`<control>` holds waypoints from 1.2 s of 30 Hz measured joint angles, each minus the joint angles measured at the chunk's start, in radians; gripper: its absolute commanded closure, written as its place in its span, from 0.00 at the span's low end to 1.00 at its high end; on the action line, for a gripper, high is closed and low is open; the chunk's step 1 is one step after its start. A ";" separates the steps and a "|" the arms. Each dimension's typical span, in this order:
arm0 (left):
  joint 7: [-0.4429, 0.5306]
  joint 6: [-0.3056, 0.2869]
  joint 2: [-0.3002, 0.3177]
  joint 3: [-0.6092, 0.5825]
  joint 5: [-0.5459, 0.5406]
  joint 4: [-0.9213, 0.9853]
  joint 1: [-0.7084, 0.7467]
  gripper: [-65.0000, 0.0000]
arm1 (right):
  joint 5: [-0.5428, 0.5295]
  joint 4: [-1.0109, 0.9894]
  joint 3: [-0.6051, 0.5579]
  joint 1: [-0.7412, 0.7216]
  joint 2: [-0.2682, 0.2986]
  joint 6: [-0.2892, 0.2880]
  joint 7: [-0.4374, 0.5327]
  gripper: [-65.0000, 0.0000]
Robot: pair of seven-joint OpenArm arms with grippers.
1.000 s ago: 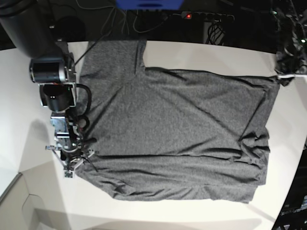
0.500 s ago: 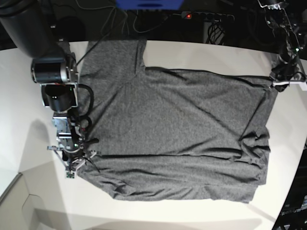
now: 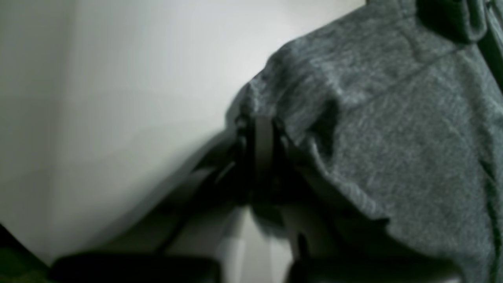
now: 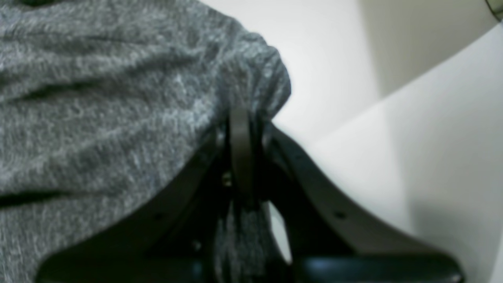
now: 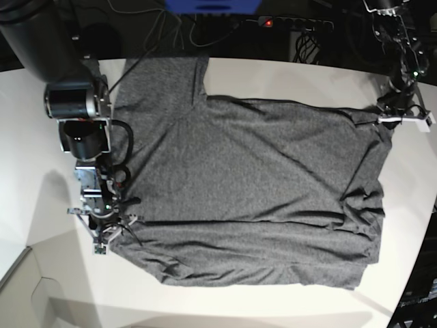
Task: Layout the t-shirt on the table in an organized manner, then fold the t-shirt properly
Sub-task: 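Move the left gripper to the shirt corner and pull it outward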
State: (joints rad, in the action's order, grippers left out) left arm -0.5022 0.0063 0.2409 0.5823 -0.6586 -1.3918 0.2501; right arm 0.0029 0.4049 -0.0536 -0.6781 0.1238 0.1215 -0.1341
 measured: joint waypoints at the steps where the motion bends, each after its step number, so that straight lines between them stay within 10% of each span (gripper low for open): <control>1: -0.007 0.002 -0.001 0.000 -0.002 -0.027 0.017 1.00 | 0.000 0.000 0.000 0.000 0.000 0.000 0.000 0.99; 10: -0.011 -0.008 -0.114 0.230 -0.008 -0.338 0.160 1.00 | 0.000 0.000 -0.002 0.000 -0.001 0.000 0.000 0.99; 31: 0.036 -0.019 -0.116 0.281 -0.014 0.015 0.074 0.99 | 0.000 0.000 -0.002 0.000 -0.003 0.000 0.000 0.99; 36: -0.014 -0.034 -0.085 0.287 -0.034 0.035 0.070 0.83 | 0.000 0.000 -0.002 -0.003 -0.001 0.000 -0.005 0.99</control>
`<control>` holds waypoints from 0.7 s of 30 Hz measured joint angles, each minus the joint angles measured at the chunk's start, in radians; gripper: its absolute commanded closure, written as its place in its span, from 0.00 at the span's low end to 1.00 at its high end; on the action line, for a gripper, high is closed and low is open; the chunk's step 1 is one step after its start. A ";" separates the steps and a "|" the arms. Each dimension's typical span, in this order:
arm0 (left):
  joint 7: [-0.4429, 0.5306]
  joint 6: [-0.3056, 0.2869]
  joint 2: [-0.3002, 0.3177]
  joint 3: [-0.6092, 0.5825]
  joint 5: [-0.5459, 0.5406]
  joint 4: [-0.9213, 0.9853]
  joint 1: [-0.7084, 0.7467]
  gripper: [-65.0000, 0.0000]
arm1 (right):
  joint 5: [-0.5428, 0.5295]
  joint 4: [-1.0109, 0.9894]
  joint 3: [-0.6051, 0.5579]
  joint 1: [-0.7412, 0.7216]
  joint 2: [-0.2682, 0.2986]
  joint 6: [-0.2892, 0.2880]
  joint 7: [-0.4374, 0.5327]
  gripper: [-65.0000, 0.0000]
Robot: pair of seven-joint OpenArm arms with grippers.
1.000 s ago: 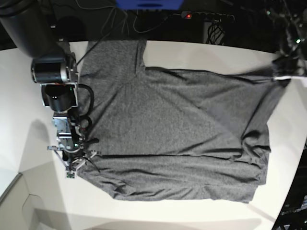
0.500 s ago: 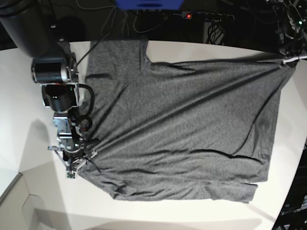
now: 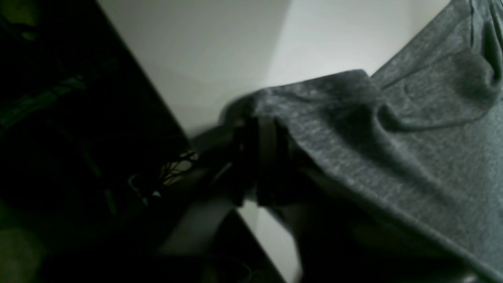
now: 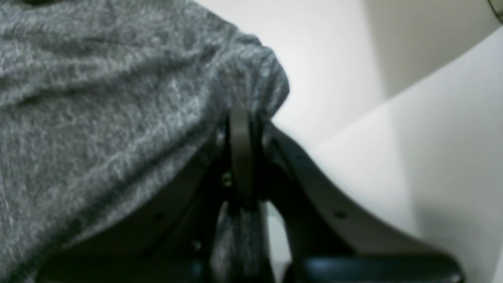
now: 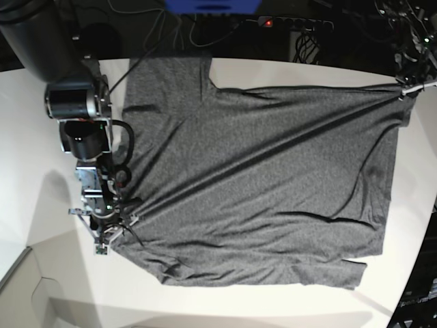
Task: Layout the t-shirt on the table in an organized manner, then fold the t-shirt properly
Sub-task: 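Move the left gripper to the shirt corner and pull it outward, then lower the left gripper to the shirt's side edge near the hem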
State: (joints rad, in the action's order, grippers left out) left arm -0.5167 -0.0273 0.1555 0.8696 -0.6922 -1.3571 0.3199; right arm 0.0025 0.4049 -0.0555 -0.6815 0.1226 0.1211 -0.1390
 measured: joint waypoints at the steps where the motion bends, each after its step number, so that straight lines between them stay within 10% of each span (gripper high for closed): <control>1: -0.017 0.000 0.003 0.000 0.000 -0.008 0.000 0.79 | 0.000 0.000 0.000 0.000 0.002 0.000 -0.002 0.99; 21: -0.339 0.035 -0.087 0.340 0.035 -0.347 -0.175 0.74 | -0.003 -0.015 0.000 -0.035 0.018 -0.001 -0.045 0.99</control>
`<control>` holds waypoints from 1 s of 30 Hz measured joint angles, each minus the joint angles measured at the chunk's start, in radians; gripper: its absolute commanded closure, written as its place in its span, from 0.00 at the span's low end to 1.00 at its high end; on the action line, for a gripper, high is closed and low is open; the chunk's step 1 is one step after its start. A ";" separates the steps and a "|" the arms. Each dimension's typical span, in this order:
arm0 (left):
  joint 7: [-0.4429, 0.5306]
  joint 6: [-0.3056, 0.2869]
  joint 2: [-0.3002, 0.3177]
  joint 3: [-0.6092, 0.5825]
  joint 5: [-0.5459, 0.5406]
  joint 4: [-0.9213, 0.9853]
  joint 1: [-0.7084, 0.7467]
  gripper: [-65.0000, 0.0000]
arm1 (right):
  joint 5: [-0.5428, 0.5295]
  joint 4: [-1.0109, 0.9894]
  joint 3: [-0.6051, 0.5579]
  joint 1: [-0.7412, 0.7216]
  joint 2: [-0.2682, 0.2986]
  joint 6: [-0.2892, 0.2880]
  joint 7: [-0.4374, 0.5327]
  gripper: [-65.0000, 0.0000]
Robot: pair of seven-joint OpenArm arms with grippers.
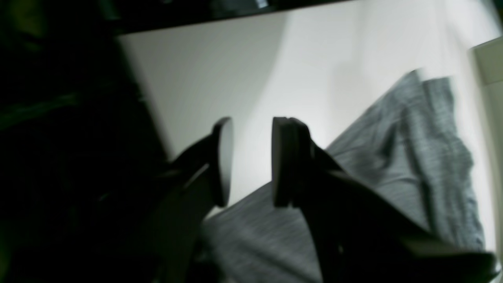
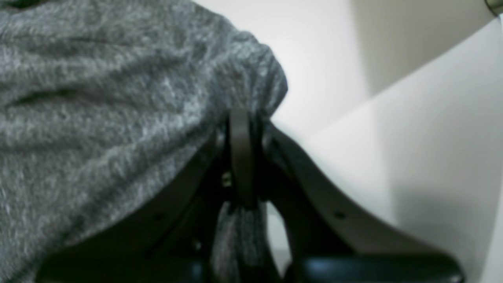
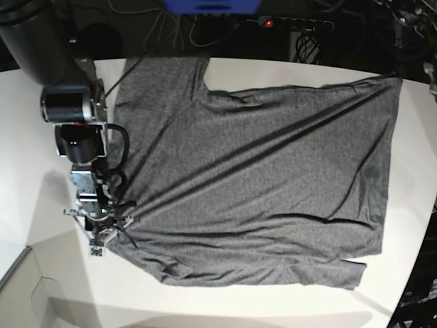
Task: Layout the t-shirt on the table in an organized manner, then fold the t-shirt properly
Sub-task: 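Lower the left gripper to the shirt's side edge near the hem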
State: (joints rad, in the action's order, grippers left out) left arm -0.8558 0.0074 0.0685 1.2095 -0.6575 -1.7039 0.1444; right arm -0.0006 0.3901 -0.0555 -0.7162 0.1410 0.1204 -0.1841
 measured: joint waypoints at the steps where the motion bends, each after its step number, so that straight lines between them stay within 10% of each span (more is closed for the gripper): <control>1: -0.026 0.005 0.000 -0.003 0.004 0.003 -0.040 0.74 | 0.000 0.000 0.000 -0.005 0.001 0.000 0.001 0.99; 11: -0.060 -0.003 0.004 -0.412 0.012 0.085 -0.258 0.75 | 0.000 0.002 0.000 -0.033 0.012 0.007 0.007 0.99; 15: -0.047 -0.007 0.003 -0.544 0.082 0.251 -0.370 0.75 | -0.004 0.001 0.002 -0.031 0.027 0.112 0.045 0.99; 30: 0.595 -0.003 0.027 -0.858 0.325 1.106 -0.755 0.75 | -0.006 0.002 0.003 -0.032 0.061 0.124 0.057 0.99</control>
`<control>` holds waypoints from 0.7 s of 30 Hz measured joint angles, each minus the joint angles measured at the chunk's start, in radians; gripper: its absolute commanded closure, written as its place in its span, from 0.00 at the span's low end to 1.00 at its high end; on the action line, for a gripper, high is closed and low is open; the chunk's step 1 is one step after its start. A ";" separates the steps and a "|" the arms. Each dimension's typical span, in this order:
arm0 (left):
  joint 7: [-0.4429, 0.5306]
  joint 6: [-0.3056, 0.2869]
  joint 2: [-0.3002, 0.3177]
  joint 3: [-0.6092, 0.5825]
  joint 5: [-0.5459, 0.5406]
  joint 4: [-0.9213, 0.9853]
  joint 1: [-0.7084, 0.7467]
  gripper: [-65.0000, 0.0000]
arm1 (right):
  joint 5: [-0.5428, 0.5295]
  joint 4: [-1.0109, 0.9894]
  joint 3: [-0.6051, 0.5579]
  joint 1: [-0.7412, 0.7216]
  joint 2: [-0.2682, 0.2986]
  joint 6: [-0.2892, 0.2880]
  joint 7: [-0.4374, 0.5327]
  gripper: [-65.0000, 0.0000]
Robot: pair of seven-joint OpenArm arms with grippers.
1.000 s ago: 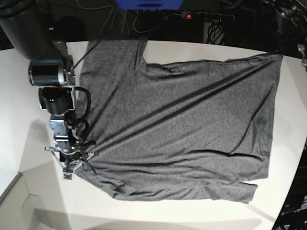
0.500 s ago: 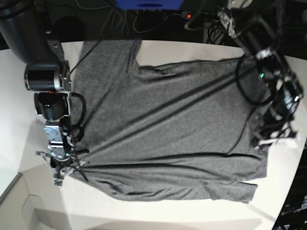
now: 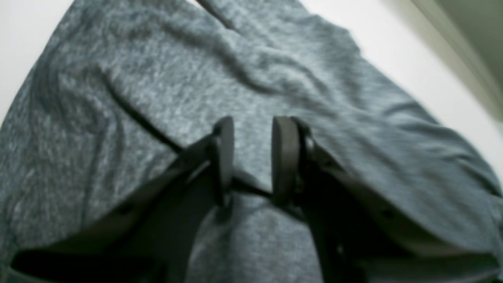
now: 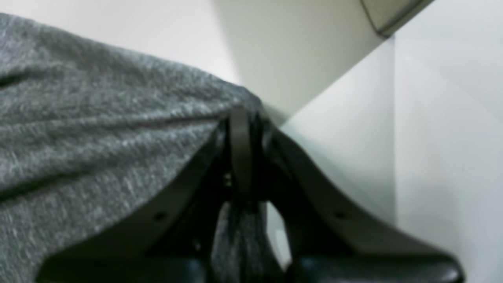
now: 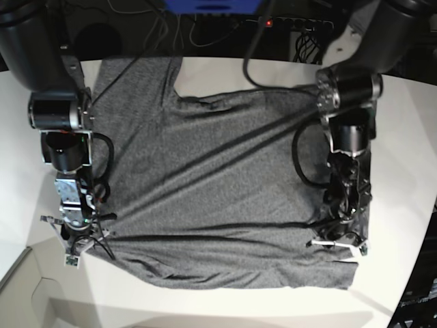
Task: Layout the t-shirt on the table in an organized manner, then fold the t-shirt properly
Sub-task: 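Lower the left gripper to the shirt's side edge near the hem, then grasp the shirt's two side edges near the hem with both grippers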
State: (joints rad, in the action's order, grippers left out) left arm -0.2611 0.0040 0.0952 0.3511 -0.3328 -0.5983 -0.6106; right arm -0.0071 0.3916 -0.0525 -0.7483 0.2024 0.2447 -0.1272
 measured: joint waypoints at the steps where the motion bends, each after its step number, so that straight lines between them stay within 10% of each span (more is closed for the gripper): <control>1: 0.013 0.000 0.011 0.000 0.000 0.029 -0.007 0.75 | -0.001 0.000 0.000 0.000 0.002 0.000 0.000 0.99; 9: 0.028 0.012 0.129 -0.002 -0.076 0.033 -0.015 0.75 | -0.001 0.000 0.000 0.001 0.021 0.000 -0.002 0.99; 21: 0.022 0.010 0.107 -0.207 -0.084 0.035 -0.011 0.75 | -0.001 -0.004 0.000 0.026 0.035 0.000 -0.002 0.99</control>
State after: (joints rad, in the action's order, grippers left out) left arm -0.2390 0.0139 0.2024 0.1444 -0.4164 -0.5629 -0.6220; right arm -0.0082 0.3878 -0.0525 -0.7227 0.2375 0.2447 -0.1295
